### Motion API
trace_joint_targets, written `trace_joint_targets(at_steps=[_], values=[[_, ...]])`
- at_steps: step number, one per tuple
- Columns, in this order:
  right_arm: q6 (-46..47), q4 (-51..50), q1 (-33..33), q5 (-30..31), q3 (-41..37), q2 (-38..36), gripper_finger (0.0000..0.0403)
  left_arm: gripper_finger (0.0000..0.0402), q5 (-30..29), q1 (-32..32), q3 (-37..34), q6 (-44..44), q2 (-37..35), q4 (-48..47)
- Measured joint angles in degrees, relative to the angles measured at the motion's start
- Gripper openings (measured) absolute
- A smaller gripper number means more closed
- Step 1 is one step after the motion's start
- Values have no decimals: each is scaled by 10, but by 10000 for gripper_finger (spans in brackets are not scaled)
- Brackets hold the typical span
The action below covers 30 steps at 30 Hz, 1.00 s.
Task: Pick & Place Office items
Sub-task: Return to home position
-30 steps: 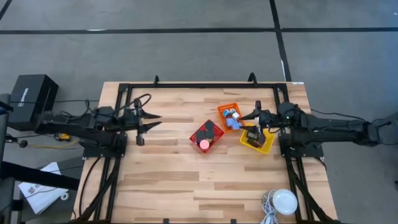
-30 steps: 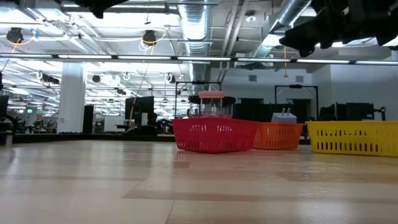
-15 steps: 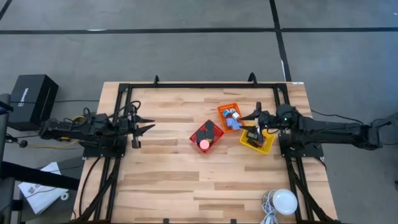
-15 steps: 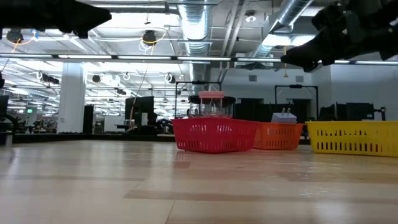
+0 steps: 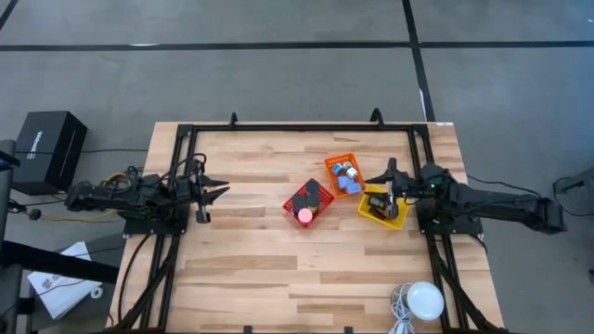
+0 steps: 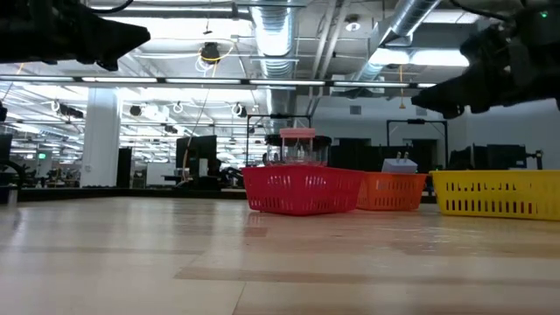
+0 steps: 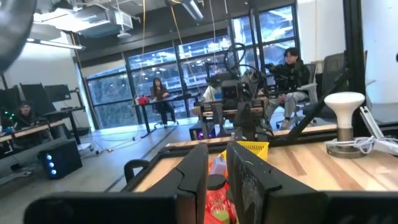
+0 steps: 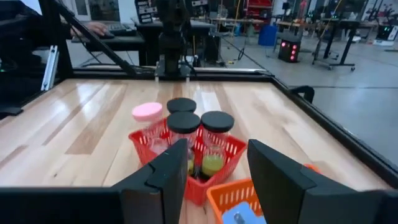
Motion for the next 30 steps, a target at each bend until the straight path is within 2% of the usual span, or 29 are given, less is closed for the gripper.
trace_joint_targets(at_steps=[4, 11, 18, 30], values=[[5, 28, 0, 0, -32, -34, 159, 53, -2, 0, 0, 0, 2, 1], [2, -13, 0, 0, -34, -75, 159, 53, -3, 0, -34, -16, 6, 1], [9, -16, 0, 0, -34, -77, 159, 53, -3, 0, -35, -30, 11, 4], [10, -93, 0, 0, -35, -76, 159, 53, -3, 0, -35, -30, 37, 4]])
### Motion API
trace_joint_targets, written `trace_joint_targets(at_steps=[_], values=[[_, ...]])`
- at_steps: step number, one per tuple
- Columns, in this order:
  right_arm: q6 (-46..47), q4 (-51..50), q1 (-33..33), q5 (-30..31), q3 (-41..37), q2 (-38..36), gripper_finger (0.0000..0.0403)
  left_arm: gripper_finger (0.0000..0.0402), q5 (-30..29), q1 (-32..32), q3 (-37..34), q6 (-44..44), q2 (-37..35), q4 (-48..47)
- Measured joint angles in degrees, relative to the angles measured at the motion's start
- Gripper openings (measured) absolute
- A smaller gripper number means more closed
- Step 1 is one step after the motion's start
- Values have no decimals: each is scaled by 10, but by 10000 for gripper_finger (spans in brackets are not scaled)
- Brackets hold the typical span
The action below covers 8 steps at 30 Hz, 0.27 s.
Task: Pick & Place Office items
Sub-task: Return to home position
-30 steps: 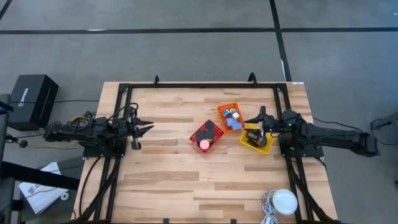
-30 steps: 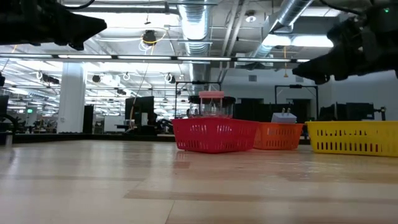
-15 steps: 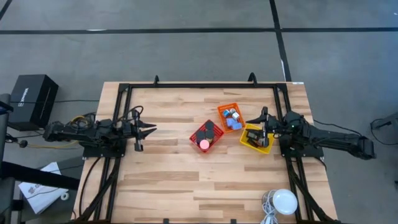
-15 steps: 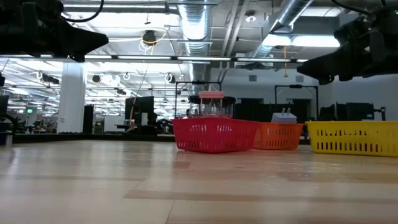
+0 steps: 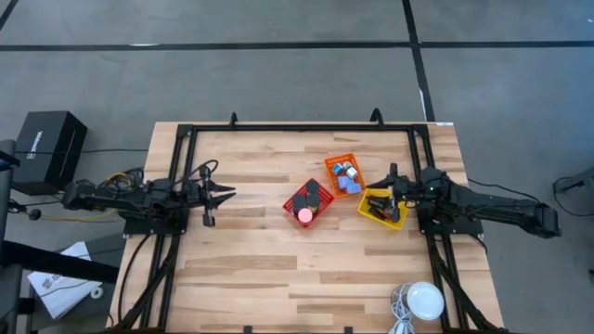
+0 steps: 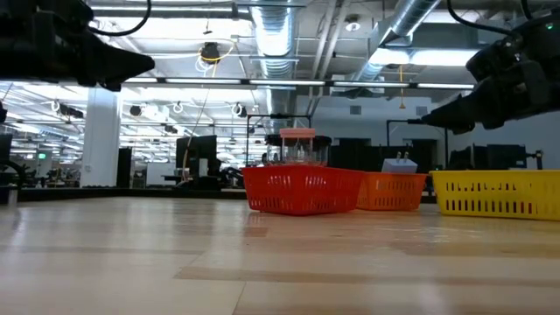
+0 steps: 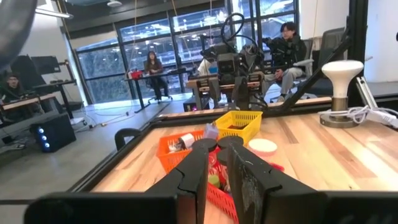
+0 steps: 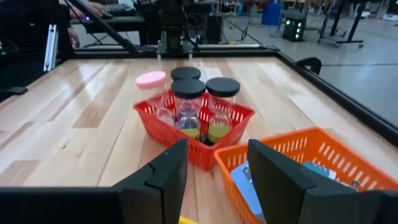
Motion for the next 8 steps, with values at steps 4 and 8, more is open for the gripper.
trace_joint_targets(at_steps=[4, 8], values=[[0, -3, 0, 0, 0, 0, 159, 53, 0, 0, 0, 0, 8, 1], [0, -3, 0, 0, 0, 0, 159, 53, 0, 0, 0, 0, 16, 1]])
